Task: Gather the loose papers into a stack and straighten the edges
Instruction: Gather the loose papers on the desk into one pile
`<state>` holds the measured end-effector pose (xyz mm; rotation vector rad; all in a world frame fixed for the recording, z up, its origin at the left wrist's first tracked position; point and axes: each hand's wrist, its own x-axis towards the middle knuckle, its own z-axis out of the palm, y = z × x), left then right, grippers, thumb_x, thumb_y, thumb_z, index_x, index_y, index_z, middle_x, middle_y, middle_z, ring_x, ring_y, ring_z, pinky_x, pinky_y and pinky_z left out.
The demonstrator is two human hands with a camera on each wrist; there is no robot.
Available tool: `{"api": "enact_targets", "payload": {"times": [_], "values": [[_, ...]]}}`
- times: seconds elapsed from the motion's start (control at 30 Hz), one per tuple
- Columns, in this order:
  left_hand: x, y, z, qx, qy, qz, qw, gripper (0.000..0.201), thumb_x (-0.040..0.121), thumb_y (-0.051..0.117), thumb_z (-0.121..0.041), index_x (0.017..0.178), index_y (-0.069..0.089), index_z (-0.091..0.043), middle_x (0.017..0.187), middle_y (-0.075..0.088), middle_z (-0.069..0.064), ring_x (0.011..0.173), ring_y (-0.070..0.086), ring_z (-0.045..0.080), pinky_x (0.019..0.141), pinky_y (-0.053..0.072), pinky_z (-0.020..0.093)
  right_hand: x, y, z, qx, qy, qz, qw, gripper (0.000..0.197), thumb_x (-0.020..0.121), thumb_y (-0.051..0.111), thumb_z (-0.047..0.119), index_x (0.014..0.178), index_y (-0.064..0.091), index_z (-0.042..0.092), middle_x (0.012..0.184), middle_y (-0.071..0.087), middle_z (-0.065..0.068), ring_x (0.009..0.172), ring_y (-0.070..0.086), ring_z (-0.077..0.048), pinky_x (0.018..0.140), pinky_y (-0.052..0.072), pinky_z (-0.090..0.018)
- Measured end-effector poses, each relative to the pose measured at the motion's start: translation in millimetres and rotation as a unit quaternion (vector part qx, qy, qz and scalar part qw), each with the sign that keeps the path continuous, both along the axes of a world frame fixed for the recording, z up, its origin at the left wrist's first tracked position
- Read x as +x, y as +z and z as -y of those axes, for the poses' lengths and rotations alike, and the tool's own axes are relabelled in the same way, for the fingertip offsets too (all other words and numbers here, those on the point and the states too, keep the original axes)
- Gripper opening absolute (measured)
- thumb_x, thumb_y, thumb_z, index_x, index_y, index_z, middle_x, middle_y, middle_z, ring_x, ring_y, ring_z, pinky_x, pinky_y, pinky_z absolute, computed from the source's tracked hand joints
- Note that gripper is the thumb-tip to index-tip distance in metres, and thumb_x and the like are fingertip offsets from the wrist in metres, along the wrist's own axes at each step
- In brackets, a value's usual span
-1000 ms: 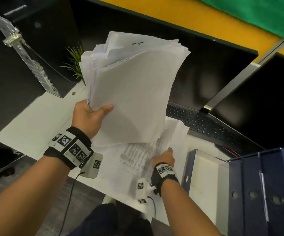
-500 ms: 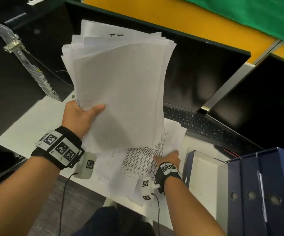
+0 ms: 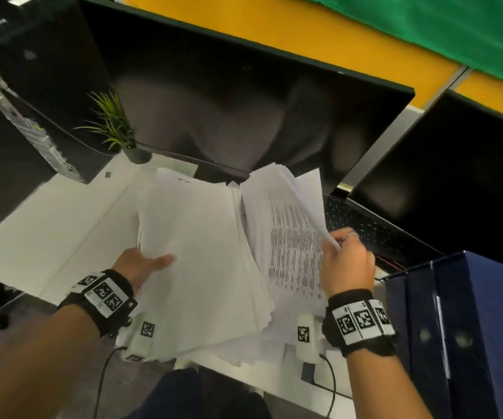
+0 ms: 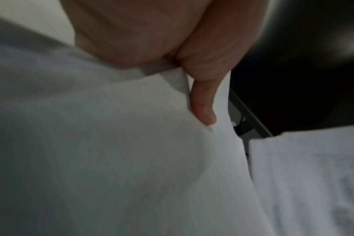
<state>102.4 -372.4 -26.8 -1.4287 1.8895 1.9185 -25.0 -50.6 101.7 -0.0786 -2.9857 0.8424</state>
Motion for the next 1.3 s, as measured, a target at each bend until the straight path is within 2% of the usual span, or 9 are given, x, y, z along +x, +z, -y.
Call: {"api": "enact_targets", "payload": {"times": [0.23,0.33,0.47,0.57,0.67,0.83,1.0,1.13,1.3], "values": [[-3,-20,-11,-0.084,-0.083,0.098,0.988,0.063,0.065,0.092,-0.034,0.112,0.069,0.002,0.103,0.073,0.019,0.092,0.07,0.036,0.088,0.057,0.044,-7,93,-6,-0.155,0.043,-0.149,0.976,0.008,0.085,0.071,0.018,0.091,0.067,0.021,0.072,0.061,0.014,0.067,0.064,-0.012,0.064,0.057,-0.035],[-3,-8,-20,-0.129,-0.092,0.075,0.984,0.047,0.081,0.08,-0.024,0.119,0.064,-0.001,0.112,0.07,0.019,0.098,0.066,0.035,0.085,0.052,0.037,-7,103,2,-0.285,0.059,-0.133,0.947,0.02,0.083,0.073,0.009,0.099,0.068,0.021,0.083,0.063,0.02,0.073,0.066,0.006,0.064,0.055,-0.014],[-1,8,-16,-0.074,-0.051,0.027,0.996,0.036,0.103,0.048,-0.014,0.13,0.054,0.009,0.136,0.056,0.025,0.117,0.056,0.039,0.104,0.043,0.046,-14,52,24,-0.335,0.057,0.007,0.94,0.03,0.083,0.072,0.002,0.106,0.065,0.02,0.087,0.064,0.018,0.079,0.064,0.01,0.059,0.048,-0.002],[4,-2,-5,0.059,0.052,0.002,0.997,0.083,0.088,0.052,-0.068,0.13,0.059,0.004,0.131,0.063,0.02,0.113,0.061,0.036,0.105,0.045,0.049,-19,-23,42,-0.26,0.041,0.165,0.951,0.031,0.085,0.071,0.007,0.113,0.064,0.016,0.103,0.069,0.005,0.093,0.067,-0.014,0.076,0.053,-0.021],[4,-15,2,0.157,0.138,-0.015,0.978,0.085,0.092,0.038,-0.072,0.131,0.058,0.0,0.125,0.066,0.019,0.116,0.062,0.037,0.107,0.044,0.052,-15,-89,57,-0.164,0.032,0.24,0.956,0.047,0.088,0.062,0.003,0.134,0.052,0.011,0.129,0.062,-0.011,0.116,0.06,-0.027,0.096,0.047,-0.028],[-5,-1,-7,0.18,0.023,-0.003,0.983,0.106,0.07,0.049,-0.088,0.149,0.042,-0.017,0.144,0.054,0.011,0.128,0.054,0.033,0.111,0.038,0.052,-1,-116,81,-0.102,0.035,0.286,0.952,0.067,0.094,0.044,-0.006,0.153,0.023,0.017,0.147,0.044,-0.012,0.134,0.044,-0.03,0.111,0.033,-0.031],[-21,7,-20,-0.027,-0.061,0.084,0.994,0.073,0.098,0.052,-0.049,0.149,0.026,-0.004,0.145,0.046,0.02,0.129,0.05,0.038,0.106,0.043,0.046,4,-121,99,-0.057,0.099,0.257,0.959,0.065,0.092,0.04,-0.006,0.152,0.026,0.015,0.141,0.046,-0.011,0.131,0.045,-0.031,0.114,0.034,-0.033],[-19,-3,-22,-0.133,-0.106,0.108,0.98,0.065,0.085,0.075,-0.032,0.133,0.039,-0.008,0.119,0.061,0.016,0.094,0.063,0.032,0.072,0.057,0.039,15,-119,95,-0.071,0.124,0.307,0.941,0.046,0.098,0.036,0.0,0.142,0.042,0.007,0.141,0.049,-0.01,0.127,0.048,-0.026,0.104,0.033,-0.022],[-6,8,-19,-0.166,-0.103,0.04,0.98,0.065,0.083,0.077,-0.013,0.14,0.045,-0.011,0.123,0.062,0.012,0.103,0.061,0.031,0.07,0.056,0.033,17,-130,68,-0.022,-0.045,0.247,0.968,0.05,0.096,0.052,0.033,0.139,0.046,0.009,0.146,0.044,-0.01,0.129,0.043,-0.032,0.104,0.038,-0.036]]}}
